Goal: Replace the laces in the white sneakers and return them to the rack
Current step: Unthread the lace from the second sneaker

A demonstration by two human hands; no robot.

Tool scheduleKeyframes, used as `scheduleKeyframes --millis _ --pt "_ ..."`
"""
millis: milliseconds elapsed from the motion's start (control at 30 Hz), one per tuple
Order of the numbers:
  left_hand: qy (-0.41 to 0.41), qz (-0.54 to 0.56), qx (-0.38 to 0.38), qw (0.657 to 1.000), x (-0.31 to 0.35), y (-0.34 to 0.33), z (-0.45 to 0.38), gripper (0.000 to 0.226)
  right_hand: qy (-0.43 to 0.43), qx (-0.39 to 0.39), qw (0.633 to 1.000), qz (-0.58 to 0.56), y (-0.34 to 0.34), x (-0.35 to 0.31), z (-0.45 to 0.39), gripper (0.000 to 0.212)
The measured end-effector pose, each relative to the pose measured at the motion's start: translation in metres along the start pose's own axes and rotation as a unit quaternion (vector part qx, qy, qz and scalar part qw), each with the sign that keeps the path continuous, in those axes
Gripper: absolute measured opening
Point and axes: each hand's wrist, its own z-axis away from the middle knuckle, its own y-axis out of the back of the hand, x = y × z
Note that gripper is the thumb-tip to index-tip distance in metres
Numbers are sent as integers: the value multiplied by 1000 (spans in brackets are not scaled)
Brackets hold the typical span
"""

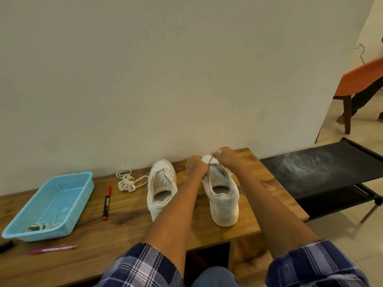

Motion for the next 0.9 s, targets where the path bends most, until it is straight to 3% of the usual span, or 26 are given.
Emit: scheduleKeyframes --millis 33,100,167,200,233,267,333,367,400,467,633,733,900 --pt "5 3 1 1000 0 0 1 25 -48 49 984 -167 3 1 2 36" --pt "6 4 1 1000 1 1 2 27 -144 108 901 -395 3 -1 4 35" --pt "-2 7 -6 1000 0 -1 0 31 -188 120 815 -535 -8 0 7 32" --pt "-4 3 -6 1000 1 -2 1 31 -198 116 793 -564 -12 1 6 31" --pt "-3 -3 -7 1000 1 -2 1 30 -192 103 805 -552 -16 0 7 30" --pt "-1 -6 -6 1000 1 -3 1 27 -162 90 857 -480 -18 -1 6 28" --pt "6 -9 4 1000 2 -3 -1 24 -34 35 981 -190 -18 -4 2 27" --pt "3 -14 8 1000 2 -3 -1 24 27 -6 999 -24 -17 -8 1 23" --pt "0 -20 11 1000 2 -4 -3 24 53 -33 993 103 -16 -13 3 22" --pt "-3 -34 15 999 2 -4 -2 25 51 -38 972 227 -13 -19 4 21" --pt "-6 -40 11 999 4 -3 2 31 54 -50 956 283 -10 -4 2 23" --pt "4 -36 32 999 9 -7 4 27 52 11 974 219 -7 6 -2 34" --pt "18 -43 68 997 13 -9 17 28 77 109 988 77 3 -2 -4 16"
